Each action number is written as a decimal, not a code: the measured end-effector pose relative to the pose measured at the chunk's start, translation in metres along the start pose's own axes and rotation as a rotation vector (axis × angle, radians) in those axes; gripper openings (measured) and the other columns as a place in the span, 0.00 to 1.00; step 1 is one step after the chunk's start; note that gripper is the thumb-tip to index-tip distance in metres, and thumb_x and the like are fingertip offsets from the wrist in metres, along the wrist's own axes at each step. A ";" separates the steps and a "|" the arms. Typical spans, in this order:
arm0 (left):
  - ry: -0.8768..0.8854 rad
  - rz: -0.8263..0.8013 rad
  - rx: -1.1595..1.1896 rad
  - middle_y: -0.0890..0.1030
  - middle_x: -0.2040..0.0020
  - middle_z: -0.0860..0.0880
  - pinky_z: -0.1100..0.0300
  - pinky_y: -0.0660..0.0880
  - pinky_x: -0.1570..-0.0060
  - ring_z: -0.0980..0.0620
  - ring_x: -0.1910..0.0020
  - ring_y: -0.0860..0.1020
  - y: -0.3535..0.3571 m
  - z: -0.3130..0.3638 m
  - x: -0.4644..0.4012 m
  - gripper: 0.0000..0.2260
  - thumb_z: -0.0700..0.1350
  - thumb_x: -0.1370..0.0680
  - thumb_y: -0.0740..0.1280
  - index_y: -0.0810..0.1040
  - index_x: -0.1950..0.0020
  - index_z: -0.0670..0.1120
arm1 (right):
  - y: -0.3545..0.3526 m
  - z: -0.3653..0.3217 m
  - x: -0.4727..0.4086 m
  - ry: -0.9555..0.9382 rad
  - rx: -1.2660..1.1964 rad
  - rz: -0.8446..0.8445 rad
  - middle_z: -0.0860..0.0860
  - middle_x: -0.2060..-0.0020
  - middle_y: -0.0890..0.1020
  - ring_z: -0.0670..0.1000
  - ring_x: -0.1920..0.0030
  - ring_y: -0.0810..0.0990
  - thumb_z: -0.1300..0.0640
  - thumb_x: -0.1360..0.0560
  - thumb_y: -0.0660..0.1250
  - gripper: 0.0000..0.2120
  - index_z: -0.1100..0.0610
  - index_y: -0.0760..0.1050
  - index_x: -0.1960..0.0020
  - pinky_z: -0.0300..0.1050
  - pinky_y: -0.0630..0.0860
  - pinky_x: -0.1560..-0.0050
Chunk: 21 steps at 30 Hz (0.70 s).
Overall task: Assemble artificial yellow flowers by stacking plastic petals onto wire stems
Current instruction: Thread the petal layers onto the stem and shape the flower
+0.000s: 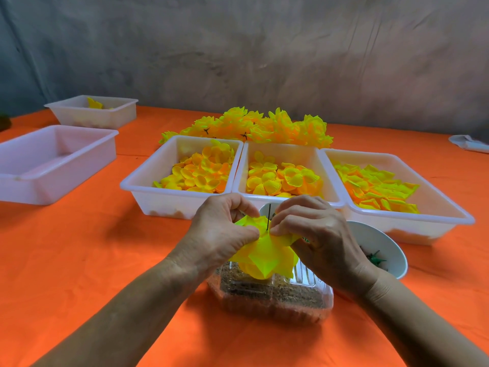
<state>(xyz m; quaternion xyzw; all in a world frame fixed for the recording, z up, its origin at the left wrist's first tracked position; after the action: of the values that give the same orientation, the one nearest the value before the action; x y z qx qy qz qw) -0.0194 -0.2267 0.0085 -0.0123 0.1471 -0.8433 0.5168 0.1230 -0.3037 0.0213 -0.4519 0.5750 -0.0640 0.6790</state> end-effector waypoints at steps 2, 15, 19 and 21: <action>0.005 0.001 -0.013 0.84 0.57 0.50 0.66 0.77 0.60 0.64 0.54 0.79 0.000 0.001 0.000 0.13 0.30 0.33 0.70 0.79 0.61 0.49 | 0.000 0.000 0.000 -0.009 0.015 -0.008 0.50 0.62 0.84 0.55 0.55 0.82 0.67 0.32 0.69 0.04 0.61 0.81 0.63 0.53 0.76 0.59; 0.001 -0.021 -0.065 0.83 0.59 0.44 0.72 0.66 0.77 0.56 0.66 0.74 -0.003 0.006 0.001 0.09 0.37 0.32 0.75 0.78 0.62 0.49 | -0.001 0.001 0.002 -0.018 0.017 -0.039 0.54 0.60 0.82 0.58 0.55 0.79 0.59 0.25 0.65 0.10 0.62 0.82 0.59 0.54 0.75 0.59; 0.020 -0.030 -0.136 0.81 0.59 0.38 0.70 0.61 0.81 0.58 0.76 0.66 -0.002 0.010 -0.002 0.09 0.36 0.32 0.74 0.78 0.64 0.49 | -0.002 -0.001 0.002 -0.047 0.072 -0.047 0.53 0.60 0.82 0.57 0.55 0.79 0.60 0.25 0.63 0.10 0.61 0.81 0.59 0.54 0.75 0.60; 0.034 -0.032 -0.155 0.78 0.64 0.40 0.69 0.62 0.81 0.58 0.77 0.65 -0.002 0.012 -0.002 0.10 0.36 0.32 0.74 0.77 0.65 0.49 | -0.002 -0.003 0.002 -0.076 0.091 -0.049 0.52 0.60 0.82 0.57 0.54 0.79 0.60 0.24 0.63 0.10 0.61 0.81 0.59 0.53 0.75 0.59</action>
<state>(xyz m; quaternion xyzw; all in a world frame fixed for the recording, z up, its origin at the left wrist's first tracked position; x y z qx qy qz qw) -0.0182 -0.2273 0.0205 -0.0401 0.2205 -0.8376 0.4982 0.1223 -0.3079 0.0216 -0.4366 0.5340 -0.0895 0.7185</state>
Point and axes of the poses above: each hand's wrist, its own x-axis away from the middle knuckle, its own y-axis out of the palm, z = x × y, the point moved 3 cm from there along -x, towards the middle knuckle
